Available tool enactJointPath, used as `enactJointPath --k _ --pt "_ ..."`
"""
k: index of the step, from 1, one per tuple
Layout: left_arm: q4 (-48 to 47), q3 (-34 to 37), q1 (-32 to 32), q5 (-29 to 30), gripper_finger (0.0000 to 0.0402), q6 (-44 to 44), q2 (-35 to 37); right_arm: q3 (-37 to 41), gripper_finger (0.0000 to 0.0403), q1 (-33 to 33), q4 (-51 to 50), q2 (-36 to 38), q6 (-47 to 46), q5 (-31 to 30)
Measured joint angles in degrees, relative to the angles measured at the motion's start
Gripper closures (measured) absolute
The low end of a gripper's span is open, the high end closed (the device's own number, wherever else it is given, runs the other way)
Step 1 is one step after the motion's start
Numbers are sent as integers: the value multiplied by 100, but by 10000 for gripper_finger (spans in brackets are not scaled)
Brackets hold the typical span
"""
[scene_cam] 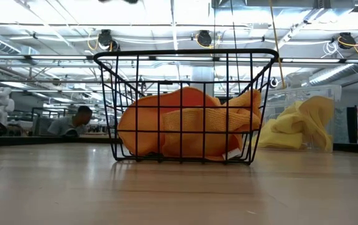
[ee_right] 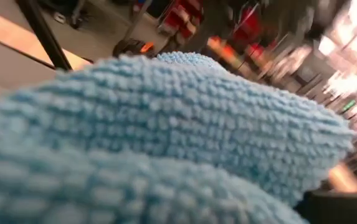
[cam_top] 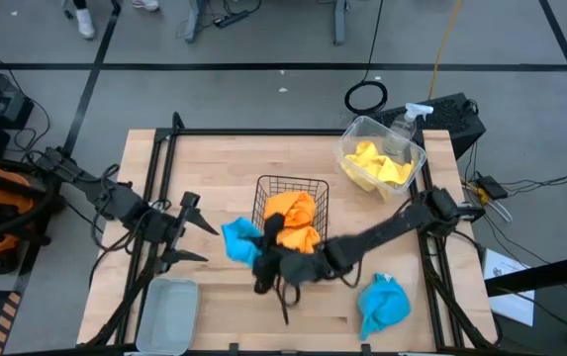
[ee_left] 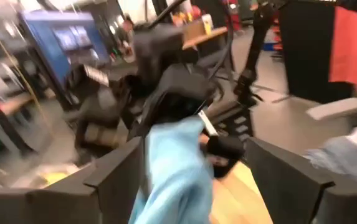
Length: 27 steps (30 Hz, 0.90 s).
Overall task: Sort microfiber towel by color & place in baskets
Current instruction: Put the top blue microfiber towel into the gray bin
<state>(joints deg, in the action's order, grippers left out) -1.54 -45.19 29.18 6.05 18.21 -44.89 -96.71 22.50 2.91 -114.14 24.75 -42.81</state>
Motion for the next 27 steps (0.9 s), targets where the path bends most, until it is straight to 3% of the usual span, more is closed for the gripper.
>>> enactJointPath --k 6,9,13,22,27 --pt "232 0 23 371 73 319 -486 0 331 -457 -395 104 -1159 789" --pt "171 0 25 1012 55 307 -803 0 330 -528 -465 78 -1343 1024" --pt "-156 4 21 1602 45 163 -1058 0 329 -533 -572 69 -1364 995" --pt "-642 9 23 2197 44 -483 -1254 -2 328 -391 -559 106 -1317 677" --pt "-674 9 21 2230 44 -740 -1313 -2 328 -365 -522 106 -1302 675"
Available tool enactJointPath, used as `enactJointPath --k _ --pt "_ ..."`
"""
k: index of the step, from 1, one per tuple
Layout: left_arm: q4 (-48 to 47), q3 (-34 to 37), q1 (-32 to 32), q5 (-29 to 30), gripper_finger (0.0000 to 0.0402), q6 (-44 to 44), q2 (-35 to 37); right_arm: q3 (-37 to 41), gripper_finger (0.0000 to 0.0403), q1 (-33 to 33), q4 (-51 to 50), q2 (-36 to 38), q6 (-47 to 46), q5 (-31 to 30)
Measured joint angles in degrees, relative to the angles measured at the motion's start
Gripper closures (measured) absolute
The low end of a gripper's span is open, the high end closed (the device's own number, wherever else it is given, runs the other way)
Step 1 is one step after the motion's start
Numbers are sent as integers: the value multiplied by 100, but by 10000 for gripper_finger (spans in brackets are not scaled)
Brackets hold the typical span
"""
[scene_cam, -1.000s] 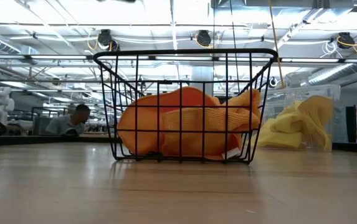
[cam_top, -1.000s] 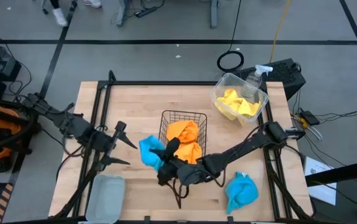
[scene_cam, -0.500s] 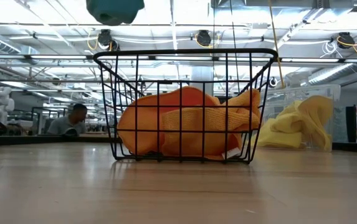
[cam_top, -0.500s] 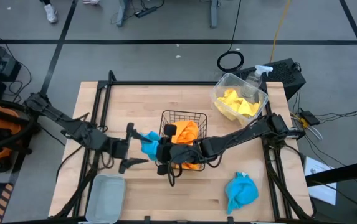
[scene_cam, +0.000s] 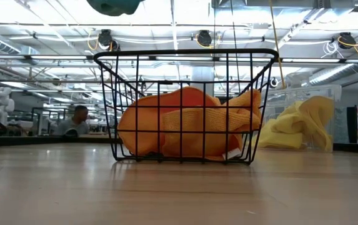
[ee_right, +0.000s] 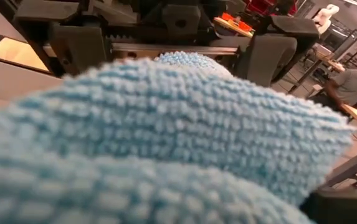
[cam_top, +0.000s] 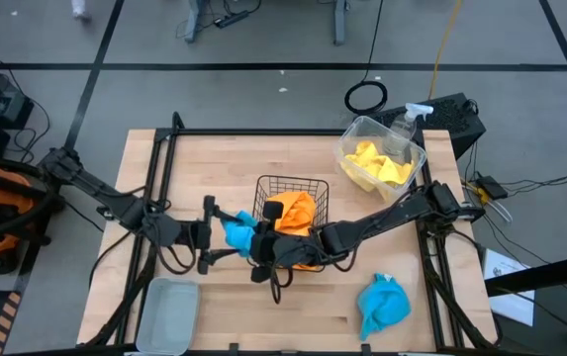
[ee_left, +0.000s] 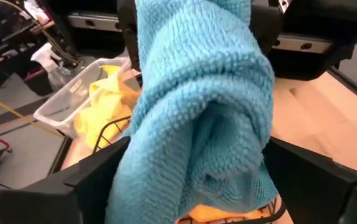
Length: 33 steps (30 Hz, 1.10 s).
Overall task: Sort microfiber towel by color & place in baskets
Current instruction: Put the top blue microfiber towel into the gray bin
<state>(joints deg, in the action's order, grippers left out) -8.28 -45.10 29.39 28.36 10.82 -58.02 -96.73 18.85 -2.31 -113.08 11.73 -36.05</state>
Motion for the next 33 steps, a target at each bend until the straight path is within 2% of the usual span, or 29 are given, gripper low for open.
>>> enactJointPath --k 6,9,18,26,33 --pt "29 0 -15 -109 49 97 -239 0 328 2 59 0 8 19" --pt "47 0 -17 -109 74 196 -404 0 328 4 64 0 57 21" --pt "186 0 -7 -105 219 201 -421 -5 308 17 76 0 -43 62" --pt "137 2 -7 -105 378 360 -299 -20 244 11 -194 12 -532 55" --pt "-204 0 10 -133 373 292 -129 -9 160 66 -963 4 -936 -54"
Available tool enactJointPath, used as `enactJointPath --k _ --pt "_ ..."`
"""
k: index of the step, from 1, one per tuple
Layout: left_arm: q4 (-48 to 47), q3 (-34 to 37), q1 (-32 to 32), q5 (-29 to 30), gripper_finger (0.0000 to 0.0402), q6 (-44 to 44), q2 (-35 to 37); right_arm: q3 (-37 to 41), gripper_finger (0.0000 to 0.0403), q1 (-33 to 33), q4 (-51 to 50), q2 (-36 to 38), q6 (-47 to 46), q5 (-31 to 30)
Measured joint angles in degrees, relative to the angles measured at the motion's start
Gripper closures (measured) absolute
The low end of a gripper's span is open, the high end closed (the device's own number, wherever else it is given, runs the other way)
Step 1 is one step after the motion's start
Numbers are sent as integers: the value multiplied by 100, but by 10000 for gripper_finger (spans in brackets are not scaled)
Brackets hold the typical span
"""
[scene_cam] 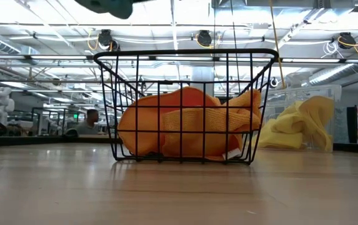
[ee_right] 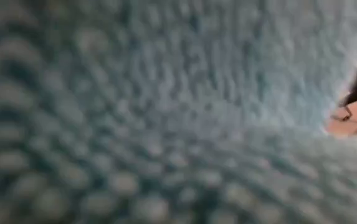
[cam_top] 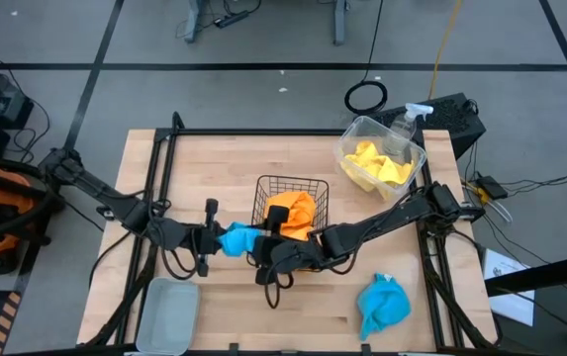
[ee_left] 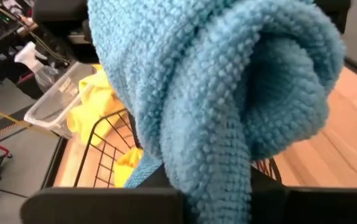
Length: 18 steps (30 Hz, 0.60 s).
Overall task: Sort microfiber towel by color & place in baskets
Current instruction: Put the top blue microfiber towel into the gray bin
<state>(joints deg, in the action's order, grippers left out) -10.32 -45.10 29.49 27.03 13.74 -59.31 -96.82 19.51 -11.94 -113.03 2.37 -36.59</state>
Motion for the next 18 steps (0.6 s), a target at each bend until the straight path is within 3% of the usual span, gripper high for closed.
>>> enactJointPath --k 4,8,15,18 --pt "-493 0 2 -90 380 -238 185 0 129 63 -548 17 -320 -54" --pt "-1416 -4 40 -712 380 -767 483 2 120 203 -1425 67 -935 -106" --pt "-2640 -4 294 -2746 380 -2567 788 2 135 574 -2022 149 -1532 -143" --pt "-2727 -4 613 -3637 380 -3576 770 2 145 737 -2016 149 -1529 -141"
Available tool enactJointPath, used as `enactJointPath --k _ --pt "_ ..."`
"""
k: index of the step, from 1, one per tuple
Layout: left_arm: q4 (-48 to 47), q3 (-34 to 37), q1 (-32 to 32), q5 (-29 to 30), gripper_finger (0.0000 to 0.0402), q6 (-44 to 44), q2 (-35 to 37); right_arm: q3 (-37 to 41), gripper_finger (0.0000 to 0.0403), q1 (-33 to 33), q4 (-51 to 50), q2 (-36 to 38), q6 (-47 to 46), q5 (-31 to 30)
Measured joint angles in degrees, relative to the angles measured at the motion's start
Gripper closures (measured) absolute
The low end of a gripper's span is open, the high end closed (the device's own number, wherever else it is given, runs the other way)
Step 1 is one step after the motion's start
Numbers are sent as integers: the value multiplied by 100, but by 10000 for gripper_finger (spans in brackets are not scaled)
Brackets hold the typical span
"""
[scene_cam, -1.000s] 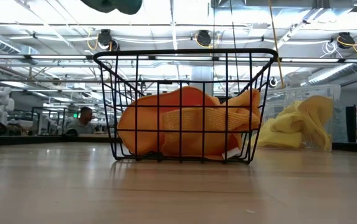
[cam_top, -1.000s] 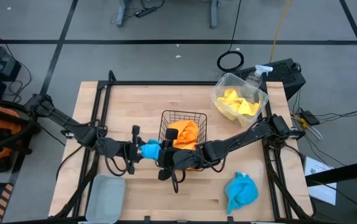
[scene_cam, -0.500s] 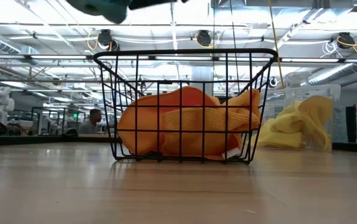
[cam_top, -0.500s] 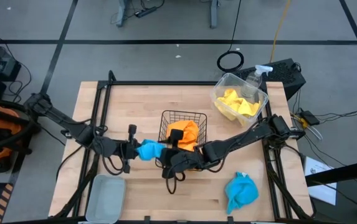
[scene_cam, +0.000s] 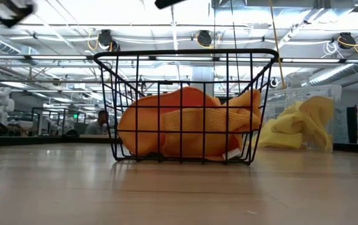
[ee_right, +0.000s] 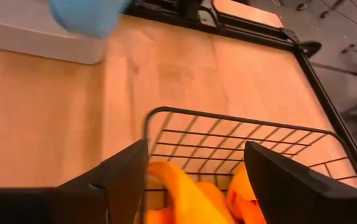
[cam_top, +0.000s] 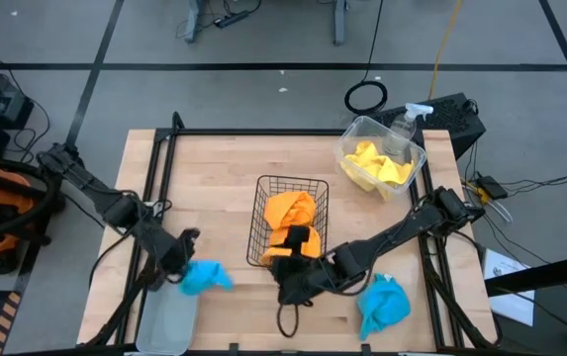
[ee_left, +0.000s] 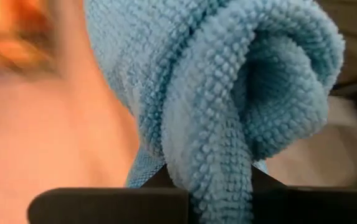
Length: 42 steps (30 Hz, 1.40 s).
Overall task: Sort microfiber towel by color & place in baskets
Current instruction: Put the top blue microfiber towel into the gray bin
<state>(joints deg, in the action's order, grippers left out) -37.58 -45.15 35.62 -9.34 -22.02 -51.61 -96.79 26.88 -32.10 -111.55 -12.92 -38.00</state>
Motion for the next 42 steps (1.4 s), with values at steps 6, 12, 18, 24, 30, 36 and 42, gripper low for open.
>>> enactJointPath --k 6,12,18,24,30,36,42 --pt "-406 0 852 -492 380 -2402 -5 0 164 299 14 0 1 -2" --pt "-382 0 1625 -517 379 -4455 -212 2 182 535 -12 0 6 -120" --pt "109 0 2104 -517 369 -5345 -875 2 196 623 -118 0 28 -120" --pt "134 0 2264 -610 327 -5867 -1567 2 205 625 -233 0 30 -120" --pt "142 0 2308 -1001 290 -5858 -1855 2 207 625 -258 -2 30 -120" --pt "170 0 2302 -958 251 -5818 -1881 2 207 625 -255 -2 26 -120" --pt "165 0 2299 -925 201 -5808 -1880 2 207 610 -257 -2 47 -120"
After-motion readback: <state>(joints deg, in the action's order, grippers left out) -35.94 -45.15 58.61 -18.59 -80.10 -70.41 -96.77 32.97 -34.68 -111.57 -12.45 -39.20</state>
